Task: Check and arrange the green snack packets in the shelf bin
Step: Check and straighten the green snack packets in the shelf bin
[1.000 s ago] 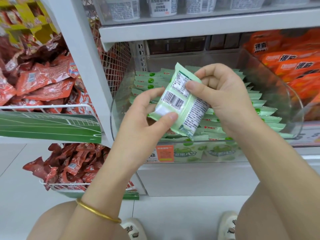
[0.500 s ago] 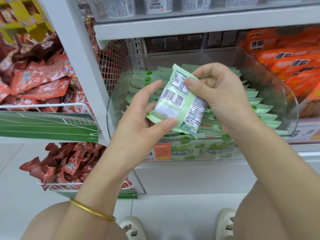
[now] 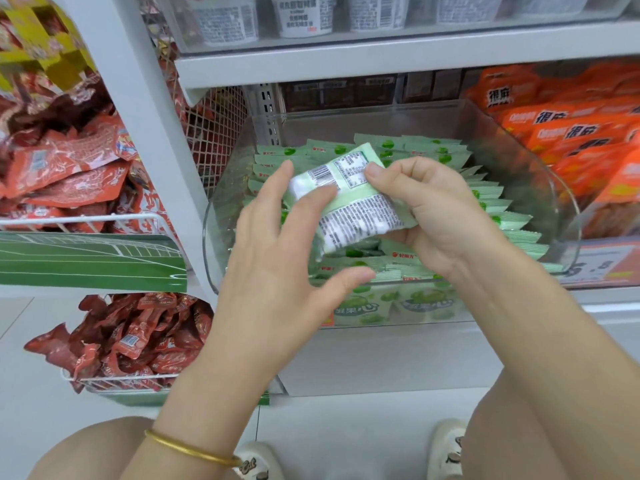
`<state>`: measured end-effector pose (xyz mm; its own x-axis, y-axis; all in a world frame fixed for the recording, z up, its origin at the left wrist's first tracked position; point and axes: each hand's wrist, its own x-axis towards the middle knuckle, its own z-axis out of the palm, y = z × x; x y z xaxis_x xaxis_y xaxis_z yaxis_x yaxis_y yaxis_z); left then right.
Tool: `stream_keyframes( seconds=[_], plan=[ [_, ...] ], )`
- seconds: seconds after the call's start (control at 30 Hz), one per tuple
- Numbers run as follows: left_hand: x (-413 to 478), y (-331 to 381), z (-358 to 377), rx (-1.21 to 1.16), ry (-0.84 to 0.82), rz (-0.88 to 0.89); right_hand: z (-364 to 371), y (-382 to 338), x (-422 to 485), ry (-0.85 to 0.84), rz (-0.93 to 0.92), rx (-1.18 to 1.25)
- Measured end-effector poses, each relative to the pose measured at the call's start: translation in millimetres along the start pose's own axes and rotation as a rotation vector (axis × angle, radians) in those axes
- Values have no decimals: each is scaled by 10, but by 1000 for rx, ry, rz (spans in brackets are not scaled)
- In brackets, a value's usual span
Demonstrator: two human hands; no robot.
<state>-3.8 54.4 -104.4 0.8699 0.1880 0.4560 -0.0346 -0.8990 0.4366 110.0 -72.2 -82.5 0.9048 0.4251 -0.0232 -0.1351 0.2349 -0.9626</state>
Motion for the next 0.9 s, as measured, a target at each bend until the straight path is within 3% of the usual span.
stream_keyframes(
  seconds=[0.17,0.3,0.5,0.63,0.77,0.9],
  plan=[
    [84,-43,-63,257,208,76,40,-28,-76,-111,17,67],
    [202,-86,-211,47,111,8,0,-35,-84,-204,-4,23],
    [311,-313,-356,-306,46,-150,18,-34,-77,-233,-246,-389],
    [237,-393,-351,-270,39,-80,170,94,-74,-165,-507,-547],
    [206,-447,-458,-167,148,11,255,152,-37,-71,-519,-559],
    [176,-531,-486,-225,187,-18,323,215,-15,-169,-485,-708]
  ],
)
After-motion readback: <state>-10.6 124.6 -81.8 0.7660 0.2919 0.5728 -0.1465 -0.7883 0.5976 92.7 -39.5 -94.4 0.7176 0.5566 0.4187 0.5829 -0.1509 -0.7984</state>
